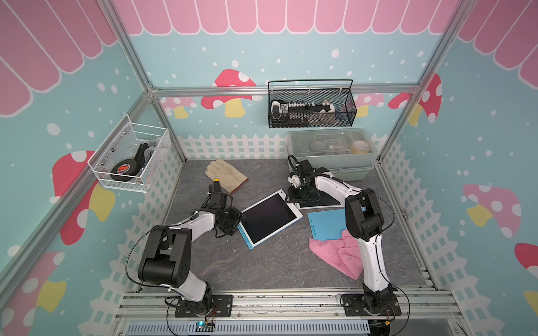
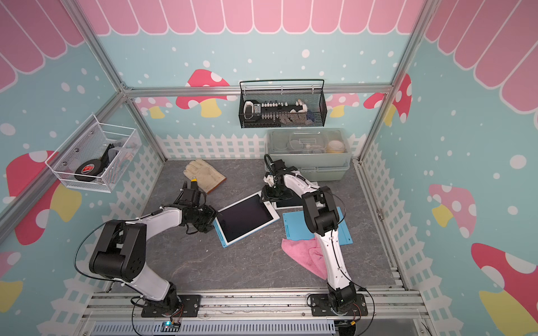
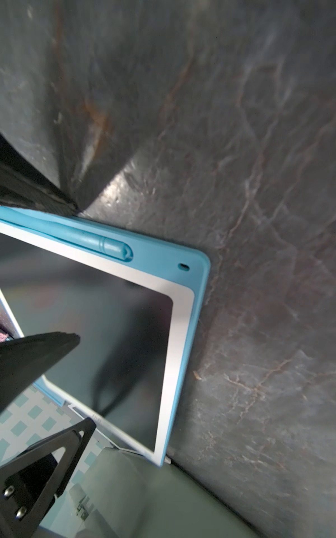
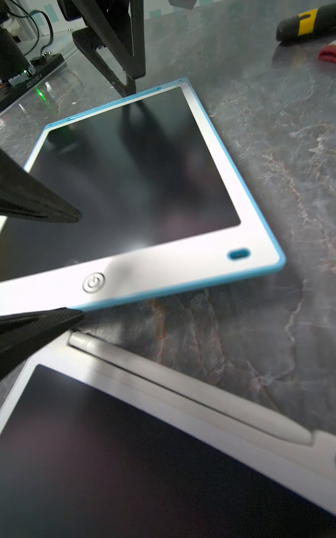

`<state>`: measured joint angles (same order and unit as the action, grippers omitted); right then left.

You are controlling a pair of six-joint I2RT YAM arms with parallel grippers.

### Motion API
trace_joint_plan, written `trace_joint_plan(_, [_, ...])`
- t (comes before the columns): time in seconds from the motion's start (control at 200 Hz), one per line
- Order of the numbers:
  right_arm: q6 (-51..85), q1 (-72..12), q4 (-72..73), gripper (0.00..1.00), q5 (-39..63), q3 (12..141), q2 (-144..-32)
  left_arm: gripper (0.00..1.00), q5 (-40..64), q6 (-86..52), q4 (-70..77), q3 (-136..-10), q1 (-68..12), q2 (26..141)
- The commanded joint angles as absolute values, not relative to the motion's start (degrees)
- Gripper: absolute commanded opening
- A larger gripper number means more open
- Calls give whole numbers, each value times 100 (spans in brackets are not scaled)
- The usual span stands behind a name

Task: Wipe the drawing tablet
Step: Adjust the drawing tablet at the center of the board.

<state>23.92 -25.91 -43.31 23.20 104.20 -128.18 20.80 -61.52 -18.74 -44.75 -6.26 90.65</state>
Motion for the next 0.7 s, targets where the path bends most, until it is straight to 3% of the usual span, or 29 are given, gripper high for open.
trace_joint_plan(0.0, [2233, -2556, -4378, 49, 2505, 10287, -12956, 66, 1836, -6204, -2277, -4360, -727, 9455])
trace_joint_plan(0.695, [1968, -2373, -4438, 57, 2347, 10768, -13182, 65, 1705, -6123, -2435, -4562, -804, 9623])
